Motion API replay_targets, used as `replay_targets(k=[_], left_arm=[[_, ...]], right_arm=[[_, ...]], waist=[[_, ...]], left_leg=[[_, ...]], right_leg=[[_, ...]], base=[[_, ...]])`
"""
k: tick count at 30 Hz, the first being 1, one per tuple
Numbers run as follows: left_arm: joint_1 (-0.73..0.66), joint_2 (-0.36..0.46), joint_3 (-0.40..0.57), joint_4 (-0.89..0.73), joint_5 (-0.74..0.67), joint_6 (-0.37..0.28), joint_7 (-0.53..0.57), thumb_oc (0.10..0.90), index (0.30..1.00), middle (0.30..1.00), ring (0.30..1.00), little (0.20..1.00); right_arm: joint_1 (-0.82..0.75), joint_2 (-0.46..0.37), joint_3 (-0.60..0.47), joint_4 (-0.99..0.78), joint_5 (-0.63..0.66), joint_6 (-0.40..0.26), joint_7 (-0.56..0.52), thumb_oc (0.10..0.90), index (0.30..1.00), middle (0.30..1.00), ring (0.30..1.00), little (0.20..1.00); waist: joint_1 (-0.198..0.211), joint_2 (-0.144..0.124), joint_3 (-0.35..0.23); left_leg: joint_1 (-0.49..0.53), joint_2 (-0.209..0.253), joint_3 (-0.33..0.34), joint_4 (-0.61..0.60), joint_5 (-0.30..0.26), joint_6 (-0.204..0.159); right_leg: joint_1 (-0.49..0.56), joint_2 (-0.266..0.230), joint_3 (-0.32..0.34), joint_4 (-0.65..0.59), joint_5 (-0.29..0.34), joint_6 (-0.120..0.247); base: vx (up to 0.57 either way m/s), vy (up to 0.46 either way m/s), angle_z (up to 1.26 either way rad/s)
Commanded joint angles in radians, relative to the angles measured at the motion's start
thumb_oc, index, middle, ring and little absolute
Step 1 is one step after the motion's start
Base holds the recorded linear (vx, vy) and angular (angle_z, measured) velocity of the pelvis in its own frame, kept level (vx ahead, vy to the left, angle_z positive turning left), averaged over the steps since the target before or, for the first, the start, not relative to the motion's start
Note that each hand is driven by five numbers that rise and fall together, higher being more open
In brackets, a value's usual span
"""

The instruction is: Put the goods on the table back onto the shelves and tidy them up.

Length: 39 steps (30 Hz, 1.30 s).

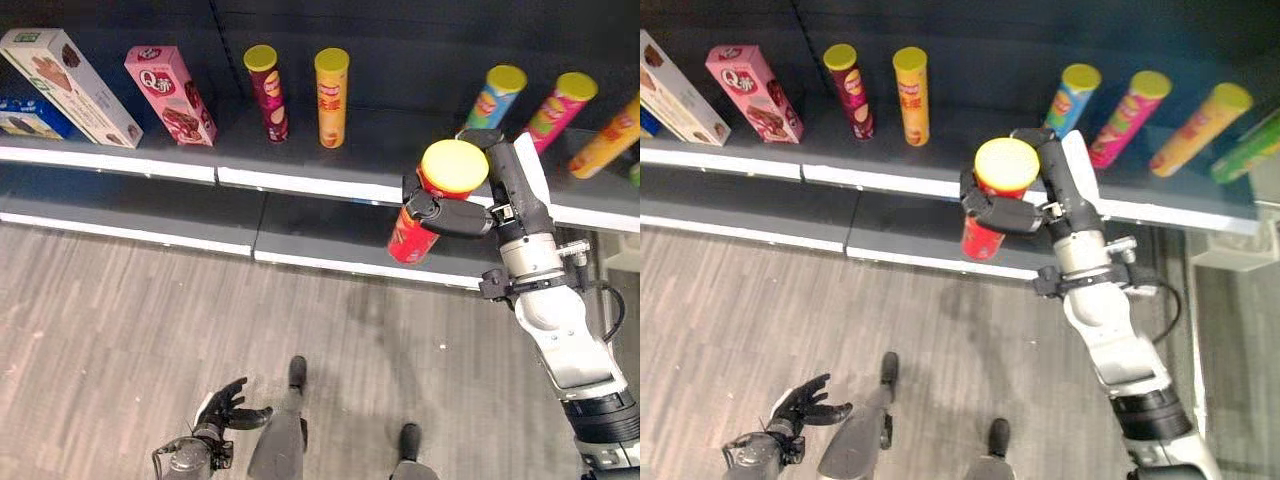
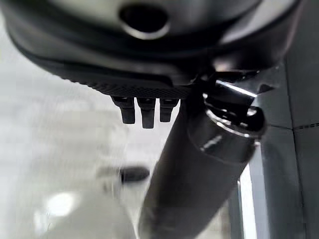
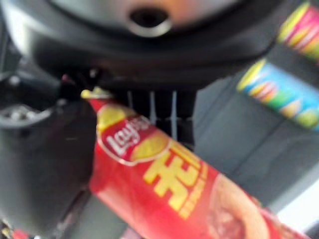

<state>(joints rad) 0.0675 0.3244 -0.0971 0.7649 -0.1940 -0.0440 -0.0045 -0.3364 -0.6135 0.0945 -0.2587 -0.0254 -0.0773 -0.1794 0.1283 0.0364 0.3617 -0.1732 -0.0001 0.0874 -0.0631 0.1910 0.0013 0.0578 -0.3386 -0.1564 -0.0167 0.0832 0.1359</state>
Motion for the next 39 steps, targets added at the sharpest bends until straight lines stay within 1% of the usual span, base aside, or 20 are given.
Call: replay_targets(k=[1,2,3,4,5,6,7,9,11,14,18,19,20,23,25,30,34,37,38,39], left_arm=[[0.125,0.061,0.012,0.004,-0.010,-0.022,0.035,0.800,0.900,0.900,0.900,0.900],[0.121,0.063,0.021,0.011,-0.019,-0.022,0.042,0.800,0.900,0.900,0.900,0.900],[0.117,0.064,0.023,0.006,-0.022,-0.023,0.043,0.800,0.900,0.900,0.900,0.900],[0.112,0.062,0.021,0.003,-0.026,-0.026,0.044,0.800,0.900,0.900,0.900,0.900],[0.093,0.058,0.015,0.009,-0.030,-0.032,0.051,0.800,0.900,0.900,0.900,0.900],[0.094,0.064,0.013,-0.006,-0.025,-0.033,0.046,0.800,0.900,0.900,0.900,0.900],[0.099,0.054,0.013,-0.018,-0.020,-0.033,0.044,0.800,0.900,0.900,0.900,0.900],[0.101,0.032,0.014,-0.011,-0.013,-0.032,0.046,0.800,0.900,0.900,0.900,0.900],[0.104,0.024,0.004,-0.021,-0.016,-0.032,0.050,0.800,0.900,0.900,0.900,0.900],[0.110,0.018,-0.010,-0.025,-0.018,-0.030,0.055,0.800,0.900,0.900,0.900,0.900],[0.119,0.020,-0.028,-0.023,-0.015,-0.030,0.063,0.800,0.900,0.900,0.900,0.900],[0.121,0.021,-0.039,-0.027,-0.021,-0.034,0.073,0.800,0.900,0.900,0.900,0.900],[0.118,0.026,-0.048,-0.030,-0.030,-0.039,0.080,0.800,0.900,0.900,0.900,0.900],[0.113,0.037,-0.066,-0.046,-0.052,-0.052,0.094,0.800,0.900,0.900,0.900,0.900],[0.106,0.042,-0.081,-0.053,-0.067,-0.059,0.098,0.800,0.900,0.900,0.900,0.900],[0.098,0.037,-0.112,-0.054,-0.083,-0.064,0.096,0.800,0.900,0.900,0.900,0.900],[0.092,0.028,-0.123,-0.051,-0.090,-0.067,0.101,0.800,0.900,0.900,0.900,0.900],[0.082,0.024,-0.138,-0.057,-0.096,-0.073,0.110,0.800,0.900,0.900,0.900,0.900],[0.080,0.025,-0.138,-0.056,-0.096,-0.073,0.111,0.800,0.900,0.900,0.900,0.900],[0.075,0.026,-0.143,-0.069,-0.101,-0.075,0.114,0.800,0.900,0.900,0.900,0.900]], right_arm=[[-0.170,-0.044,-0.037,-0.045,-0.050,-0.081,-0.070,0.400,0.300,0.300,0.300,0.300],[-0.171,-0.032,-0.030,-0.051,-0.061,-0.086,-0.073,0.400,0.300,0.300,0.300,0.300],[-0.169,-0.034,-0.031,-0.056,-0.072,-0.085,-0.072,0.400,0.300,0.300,0.300,0.300],[-0.172,-0.038,-0.031,-0.061,-0.080,-0.087,-0.074,0.400,0.300,0.300,0.300,0.300],[-0.178,-0.034,-0.025,-0.078,-0.076,-0.099,-0.072,0.400,0.300,0.300,0.300,0.300],[-0.163,-0.047,-0.035,-0.088,-0.085,-0.095,-0.072,0.400,0.300,0.300,0.300,0.300],[-0.143,-0.034,-0.037,-0.115,-0.095,-0.098,-0.063,0.400,0.300,0.300,0.300,0.300],[-0.130,-0.035,-0.036,-0.123,-0.104,-0.102,-0.059,0.400,0.300,0.300,0.300,0.300],[-0.134,-0.039,-0.020,-0.112,-0.129,-0.094,-0.062,0.400,0.300,0.300,0.300,0.300],[-0.150,-0.034,-0.002,-0.076,-0.165,-0.084,-0.089,0.400,0.300,0.300,0.300,0.300],[-0.201,-0.019,0.027,0.006,-0.231,-0.057,-0.149,0.400,0.300,0.300,0.300,0.300],[-0.253,-0.022,0.045,0.072,-0.281,-0.039,-0.200,0.400,0.300,0.300,0.300,0.300],[-0.304,-0.046,0.051,0.140,-0.341,-0.011,-0.250,0.400,0.300,0.300,0.300,0.300],[-0.385,-0.081,0.048,0.234,-0.380,0.021,-0.319,0.400,0.300,0.300,0.300,0.300],[-0.433,-0.108,0.044,0.295,-0.384,0.033,-0.358,0.400,0.300,0.300,0.300,0.300],[-0.480,-0.167,0.012,0.369,-0.405,0.059,-0.438,0.400,0.300,0.300,0.300,0.300],[-0.497,-0.181,-0.009,0.403,-0.407,0.072,-0.488,0.400,0.300,0.300,0.300,0.300],[-0.508,-0.162,-0.050,0.420,-0.379,0.075,-0.545,0.400,0.300,0.300,0.300,0.300],[-0.508,-0.163,-0.051,0.421,-0.378,0.074,-0.547,0.400,0.300,0.300,0.300,0.300],[-0.521,-0.158,-0.071,0.426,-0.370,0.076,-0.575,0.400,0.300,0.300,0.300,0.300]], waist=[[0.034,-0.014,-0.141],[0.029,-0.015,-0.125],[0.023,-0.013,-0.115],[0.016,-0.012,-0.107],[-0.004,-0.009,-0.089],[-0.015,-0.012,-0.086],[-0.018,-0.024,-0.088],[-0.020,-0.035,-0.094],[-0.019,-0.041,-0.095],[-0.013,-0.042,-0.098],[0.007,-0.034,-0.091],[0.022,-0.027,-0.082],[0.039,-0.020,-0.074],[0.068,-0.005,-0.052],[0.086,0.007,-0.038],[0.118,0.034,-0.020],[0.132,0.044,-0.015],[0.145,0.058,-0.006],[0.145,0.058,-0.007],[0.151,0.063,-0.002]], left_leg=[[-0.006,0.078,-0.002,0.034,-0.123,-0.043],[0.004,0.071,0.012,0.041,-0.138,-0.034],[0.013,0.067,0.013,0.038,-0.143,-0.031],[0.018,0.061,0.012,0.035,-0.146,-0.030],[0.025,0.054,0.010,0.030,-0.155,-0.031],[0.021,0.050,0.001,0.039,-0.160,-0.031],[0.014,0.045,-0.004,0.063,-0.169,-0.034],[0.013,0.063,-0.005,0.055,-0.162,-0.043],[0.008,0.077,-0.013,0.050,-0.155,-0.051],[0.007,0.086,-0.021,0.043,-0.150,-0.057],[0.005,0.090,-0.037,0.036,-0.143,-0.061],[0.001,0.091,-0.046,0.033,-0.138,-0.064],[-0.007,0.089,-0.057,0.031,-0.135,-0.066],[-0.034,0.085,-0.077,0.037,-0.127,-0.071],[-0.056,0.080,-0.093,0.038,-0.120,-0.073],[-0.105,0.068,-0.127,0.038,-0.108,-0.080],[-0.131,0.058,-0.140,0.039,-0.108,-0.080],[-0.150,0.048,-0.148,0.037,-0.105,-0.081],[-0.152,0.047,-0.149,0.037,-0.105,-0.081],[-0.160,0.040,-0.153,0.035,-0.104,-0.082]], right_leg=[[-0.041,0.010,-0.019,0.104,-0.111,0.048],[-0.081,0.015,-0.021,0.160,-0.092,0.046],[-0.103,0.030,-0.013,0.162,-0.081,0.042],[-0.125,0.040,-0.011,0.147,-0.070,0.041],[-0.172,0.063,-0.013,0.077,-0.037,0.042],[-0.167,0.070,-0.002,0.035,-0.037,0.045],[-0.137,0.068,0.008,-0.025,-0.010,0.062],[-0.119,0.075,-0.007,-0.057,0.006,0.061],[-0.112,0.084,-0.015,-0.064,-0.001,0.056],[-0.103,0.090,-0.024,-0.065,-0.009,0.054],[-0.092,0.093,-0.039,-0.061,-0.022,0.051],[-0.091,0.094,-0.049,-0.053,-0.029,0.049],[-0.094,0.093,-0.060,-0.045,-0.036,0.049],[-0.106,0.089,-0.077,-0.029,-0.042,0.048],[-0.116,0.088,-0.090,-0.021,-0.048,0.048],[-0.135,0.077,-0.129,-0.016,-0.054,0.050],[-0.142,0.072,-0.145,-0.024,-0.053,0.055],[-0.149,0.067,-0.156,-0.031,-0.050,0.059],[-0.150,0.067,-0.156,-0.032,-0.050,0.059],[-0.151,0.065,-0.161,-0.036,-0.049,0.061]], base=[[0.07,0.325,-0.74],[0.01,0.164,-0.60],[0.00,0.124,-0.43],[-0.01,0.023,-0.24],[0.02,-0.017,-0.35],[0.06,-0.075,0.31],[0.07,-0.100,0.57],[0.05,-0.160,0.74],[0.02,-0.150,0.00],[0.02,-0.082,-0.13],[0.02,-0.056,-0.02],[0.01,-0.067,0.21],[0.00,-0.072,0.23],[-0.02,-0.051,0.20],[-0.03,-0.036,0.30],[0.02,-0.014,0.29],[0.02,0.002,0.19],[0.03,0.008,0.07],[0.01,0.003,0.04],[0.02,-0.003,0.04]])
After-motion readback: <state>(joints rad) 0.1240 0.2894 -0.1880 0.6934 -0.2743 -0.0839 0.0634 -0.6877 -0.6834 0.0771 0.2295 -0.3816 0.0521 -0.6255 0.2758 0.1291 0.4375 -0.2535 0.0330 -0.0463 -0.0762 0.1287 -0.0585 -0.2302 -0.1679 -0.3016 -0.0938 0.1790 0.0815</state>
